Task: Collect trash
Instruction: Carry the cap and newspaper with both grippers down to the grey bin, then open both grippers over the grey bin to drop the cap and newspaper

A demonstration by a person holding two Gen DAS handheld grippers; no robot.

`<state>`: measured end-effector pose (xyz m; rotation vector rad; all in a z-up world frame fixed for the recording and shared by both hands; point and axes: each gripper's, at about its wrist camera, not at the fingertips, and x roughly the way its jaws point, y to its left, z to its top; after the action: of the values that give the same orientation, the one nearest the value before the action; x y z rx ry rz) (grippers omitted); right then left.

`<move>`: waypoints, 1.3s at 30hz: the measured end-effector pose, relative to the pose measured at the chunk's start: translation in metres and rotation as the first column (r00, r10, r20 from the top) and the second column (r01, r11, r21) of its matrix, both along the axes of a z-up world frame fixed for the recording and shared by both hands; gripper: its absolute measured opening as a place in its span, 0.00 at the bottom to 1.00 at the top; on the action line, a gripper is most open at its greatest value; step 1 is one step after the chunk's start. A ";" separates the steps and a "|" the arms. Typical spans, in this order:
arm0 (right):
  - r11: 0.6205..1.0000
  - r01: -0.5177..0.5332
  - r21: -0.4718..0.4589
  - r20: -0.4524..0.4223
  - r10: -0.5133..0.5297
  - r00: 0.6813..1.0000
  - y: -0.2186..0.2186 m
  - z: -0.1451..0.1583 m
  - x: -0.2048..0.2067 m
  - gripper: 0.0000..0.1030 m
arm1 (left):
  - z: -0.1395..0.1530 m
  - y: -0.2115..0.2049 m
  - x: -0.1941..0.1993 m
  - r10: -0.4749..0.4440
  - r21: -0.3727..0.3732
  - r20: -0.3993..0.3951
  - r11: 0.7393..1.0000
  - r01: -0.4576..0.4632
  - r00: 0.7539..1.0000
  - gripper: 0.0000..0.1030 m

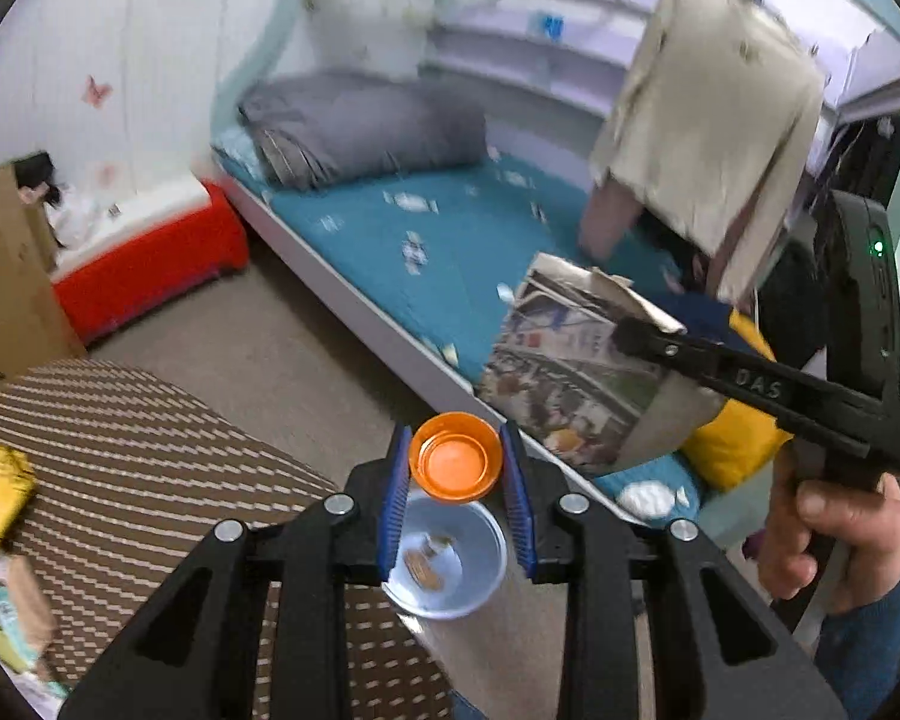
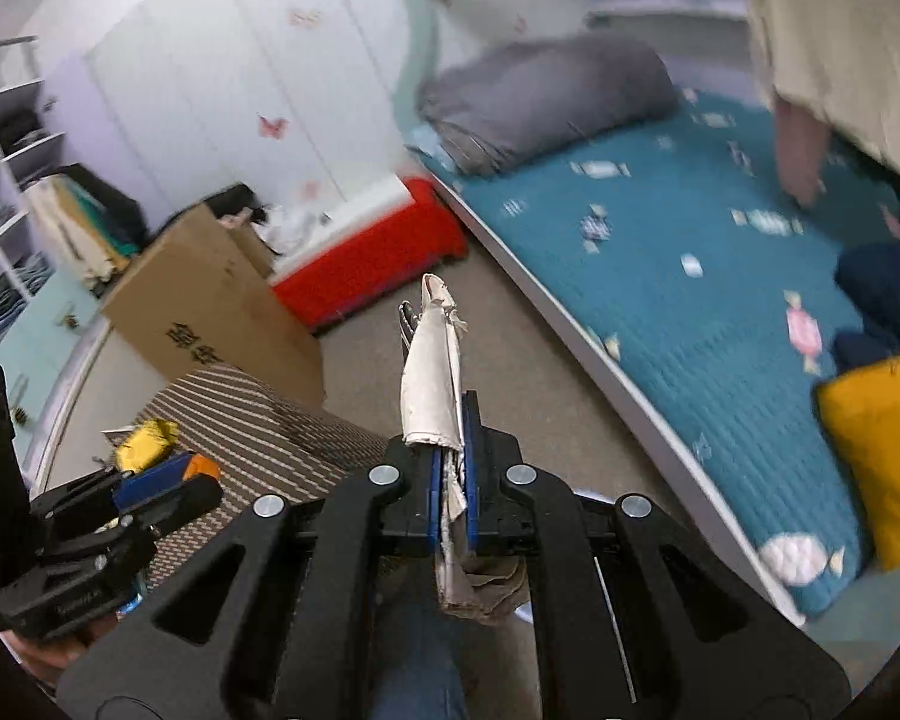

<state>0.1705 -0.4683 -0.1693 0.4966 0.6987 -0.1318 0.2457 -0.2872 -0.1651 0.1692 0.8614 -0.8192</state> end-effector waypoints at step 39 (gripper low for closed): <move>0.973 0.154 0.170 -0.118 -0.135 0.984 -0.025 -0.073 0.000 0.94 | -0.022 -0.023 0.010 0.086 0.171 0.036 0.981 -0.091 0.996 0.91</move>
<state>0.1707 -0.4932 -0.2425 0.7173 0.7818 -0.2351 0.2553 -0.3099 -0.1873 0.2924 0.9071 -0.6569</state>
